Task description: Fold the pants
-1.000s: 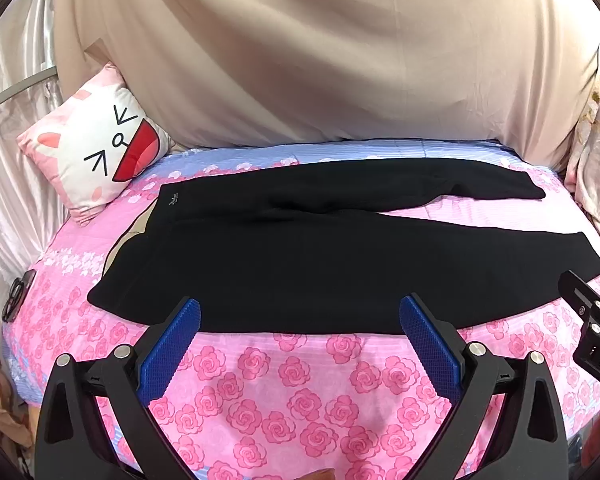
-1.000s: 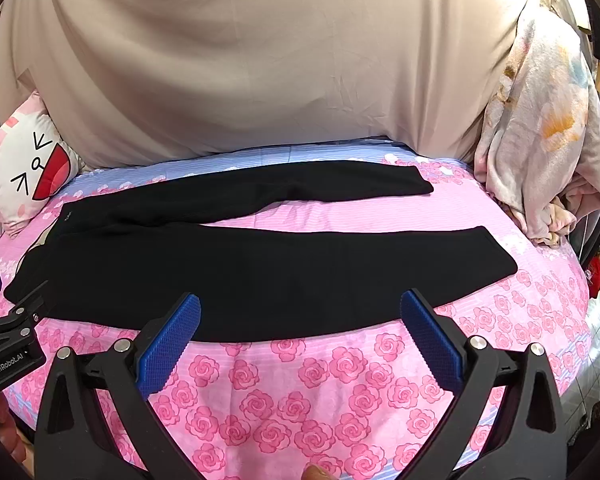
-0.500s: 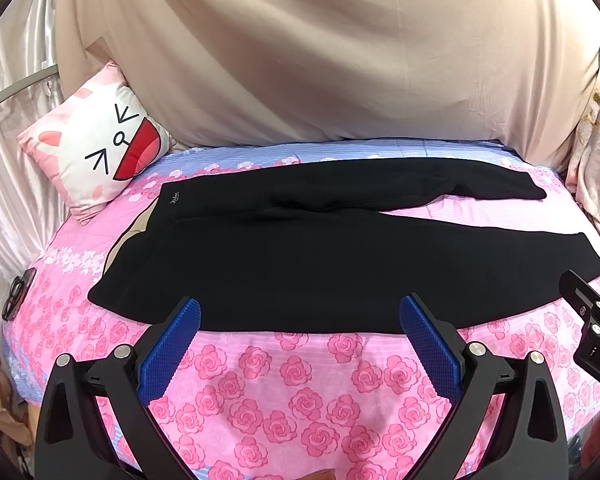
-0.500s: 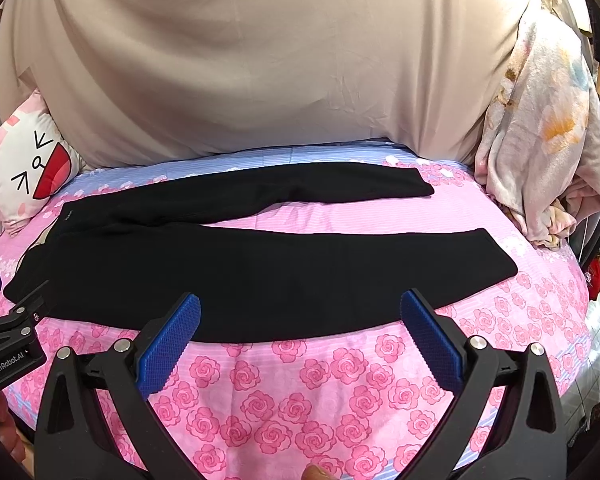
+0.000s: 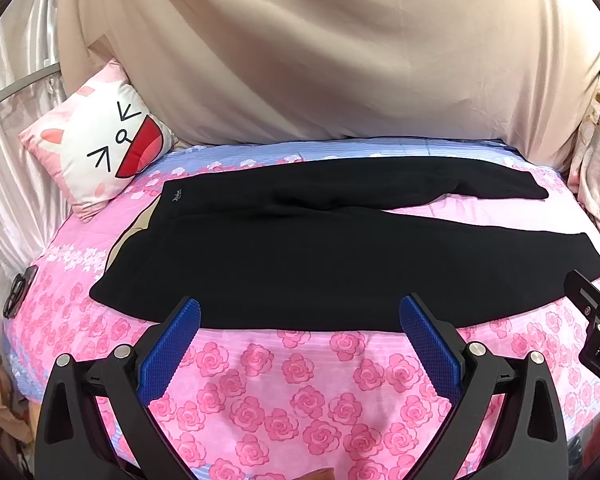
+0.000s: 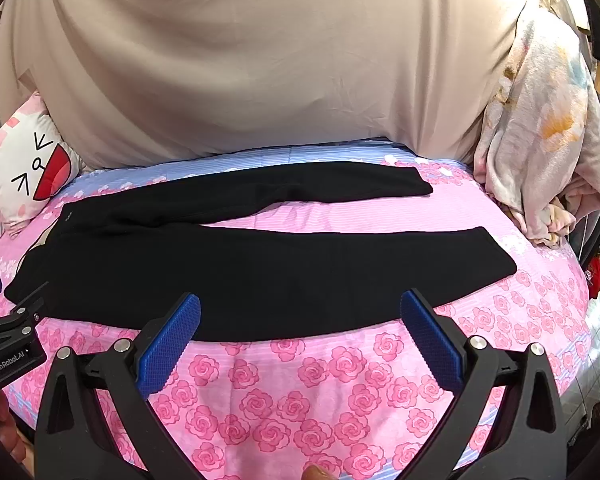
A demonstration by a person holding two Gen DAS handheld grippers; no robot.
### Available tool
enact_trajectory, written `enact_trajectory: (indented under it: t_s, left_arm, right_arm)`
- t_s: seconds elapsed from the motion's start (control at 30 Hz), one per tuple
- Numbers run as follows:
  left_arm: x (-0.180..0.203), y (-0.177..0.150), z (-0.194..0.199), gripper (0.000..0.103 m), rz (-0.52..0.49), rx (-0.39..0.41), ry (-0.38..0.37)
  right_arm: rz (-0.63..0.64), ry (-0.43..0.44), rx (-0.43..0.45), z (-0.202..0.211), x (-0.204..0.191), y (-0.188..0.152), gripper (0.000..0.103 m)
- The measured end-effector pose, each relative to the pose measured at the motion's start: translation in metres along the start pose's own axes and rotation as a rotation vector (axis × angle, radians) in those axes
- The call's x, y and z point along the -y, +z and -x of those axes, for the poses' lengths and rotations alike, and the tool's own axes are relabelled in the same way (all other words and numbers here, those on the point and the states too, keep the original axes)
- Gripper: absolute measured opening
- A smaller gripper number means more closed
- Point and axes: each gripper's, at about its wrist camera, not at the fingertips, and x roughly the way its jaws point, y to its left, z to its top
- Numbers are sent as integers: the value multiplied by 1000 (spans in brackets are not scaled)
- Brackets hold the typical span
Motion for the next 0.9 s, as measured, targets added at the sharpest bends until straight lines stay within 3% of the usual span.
enact_trajectory:
  t_s: [0.9]
  left_arm:
    - [-1,-1,-4,98,-5,-6,6]
  right_arm:
    - [-1,-3,3,0,0,-1,98]
